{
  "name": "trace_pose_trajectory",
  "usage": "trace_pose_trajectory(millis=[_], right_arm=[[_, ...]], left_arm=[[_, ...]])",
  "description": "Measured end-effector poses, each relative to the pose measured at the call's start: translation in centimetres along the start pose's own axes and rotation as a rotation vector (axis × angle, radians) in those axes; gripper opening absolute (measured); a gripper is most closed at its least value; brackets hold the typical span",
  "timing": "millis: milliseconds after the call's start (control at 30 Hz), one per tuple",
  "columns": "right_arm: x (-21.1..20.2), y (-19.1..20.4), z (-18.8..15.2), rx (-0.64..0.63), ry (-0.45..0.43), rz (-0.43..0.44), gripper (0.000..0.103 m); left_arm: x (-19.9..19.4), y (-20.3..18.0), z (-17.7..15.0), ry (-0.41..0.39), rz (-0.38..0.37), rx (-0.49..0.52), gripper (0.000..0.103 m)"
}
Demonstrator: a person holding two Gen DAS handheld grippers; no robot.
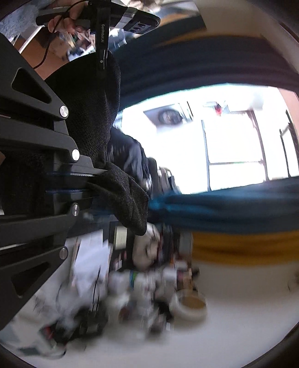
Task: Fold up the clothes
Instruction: 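Carry the folded black garment with both grippers toward the clothes-stacked chair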
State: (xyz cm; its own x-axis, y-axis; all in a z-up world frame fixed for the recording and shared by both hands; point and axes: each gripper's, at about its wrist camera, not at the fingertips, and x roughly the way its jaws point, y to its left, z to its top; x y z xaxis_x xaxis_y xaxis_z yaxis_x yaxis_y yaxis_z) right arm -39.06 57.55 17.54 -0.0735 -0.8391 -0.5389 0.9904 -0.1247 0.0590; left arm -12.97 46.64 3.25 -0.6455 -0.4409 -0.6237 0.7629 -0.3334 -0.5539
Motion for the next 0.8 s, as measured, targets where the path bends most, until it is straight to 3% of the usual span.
trace_pose_trajectory(millis=[267, 533, 800], right_arm=[[12.6, 3.9, 3.1, -0.083, 0.102, 0.172, 0.007], [20.9, 5.2, 7.4, -0.149, 0.095, 0.275, 0.007], [29.7, 11.0, 10.0, -0.182, 0.158, 0.376, 0.007]], left_arm=[[1.0, 7.6, 4.1, -0.035, 0.119, -0.185, 0.009], [2.2, 10.6, 9.5, -0.108, 0.177, -0.236, 0.009], [1.1, 18.5, 13.0, -0.124, 0.231, -0.334, 0.009]])
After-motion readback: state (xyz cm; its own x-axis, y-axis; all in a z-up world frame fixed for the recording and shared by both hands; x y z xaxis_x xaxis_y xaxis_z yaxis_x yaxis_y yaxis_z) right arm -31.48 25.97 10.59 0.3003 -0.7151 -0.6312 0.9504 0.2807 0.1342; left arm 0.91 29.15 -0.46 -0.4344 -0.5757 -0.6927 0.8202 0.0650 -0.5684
